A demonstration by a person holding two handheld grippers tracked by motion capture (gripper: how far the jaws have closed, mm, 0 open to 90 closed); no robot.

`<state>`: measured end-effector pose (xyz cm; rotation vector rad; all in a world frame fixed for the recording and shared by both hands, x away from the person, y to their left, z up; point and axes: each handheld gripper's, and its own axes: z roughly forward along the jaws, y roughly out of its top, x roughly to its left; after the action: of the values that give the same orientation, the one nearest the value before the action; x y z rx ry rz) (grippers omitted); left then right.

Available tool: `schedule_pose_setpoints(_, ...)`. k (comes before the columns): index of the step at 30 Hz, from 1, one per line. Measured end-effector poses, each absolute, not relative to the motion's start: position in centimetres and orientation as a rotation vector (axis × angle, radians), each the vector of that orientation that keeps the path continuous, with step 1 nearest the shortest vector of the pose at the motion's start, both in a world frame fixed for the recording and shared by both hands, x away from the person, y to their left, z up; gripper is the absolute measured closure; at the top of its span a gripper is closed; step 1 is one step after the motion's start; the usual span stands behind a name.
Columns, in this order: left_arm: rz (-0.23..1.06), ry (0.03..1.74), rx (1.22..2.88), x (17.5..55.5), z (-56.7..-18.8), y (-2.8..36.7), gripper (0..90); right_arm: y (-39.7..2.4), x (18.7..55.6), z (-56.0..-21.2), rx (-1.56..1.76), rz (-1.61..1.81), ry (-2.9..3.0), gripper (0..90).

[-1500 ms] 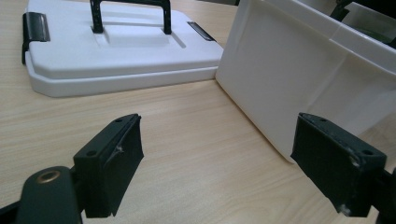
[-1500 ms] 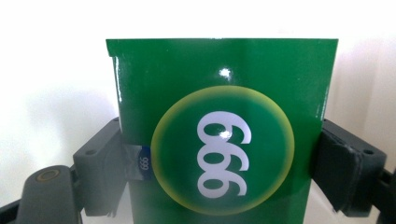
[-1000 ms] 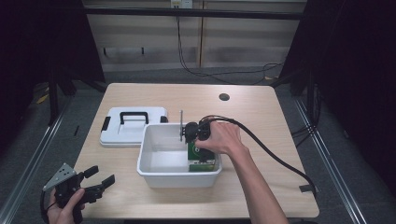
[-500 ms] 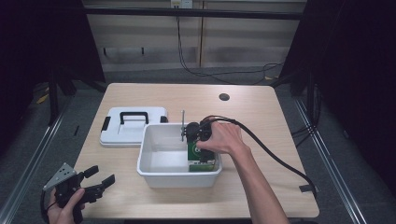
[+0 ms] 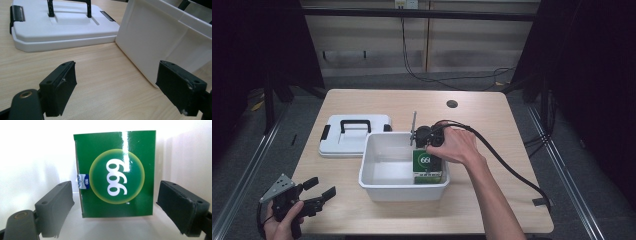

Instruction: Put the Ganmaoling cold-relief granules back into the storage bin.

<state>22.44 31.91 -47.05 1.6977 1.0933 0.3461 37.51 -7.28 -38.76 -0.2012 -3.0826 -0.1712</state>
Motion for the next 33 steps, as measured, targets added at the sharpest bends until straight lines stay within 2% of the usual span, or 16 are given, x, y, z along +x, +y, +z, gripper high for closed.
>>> schedule_pose_setpoints(9,0.353,1.095,1.691,22.2,-47.0,31.8,15.9,-8.1,37.0,-37.1,-0.227,-0.284,-3.113,13.4)
schedule_pose_setpoints(22,0.352,1.091,1.7,22.2,-47.0,31.9,15.9,-10.1,36.1,-35.5,-0.347,-0.667,-3.105,13.7)
schedule_pose_setpoints(33,0.353,1.099,1.686,22.2,-47.0,31.9,15.9,-12.8,34.8,-34.9,-0.416,-1.123,-3.022,14.0)
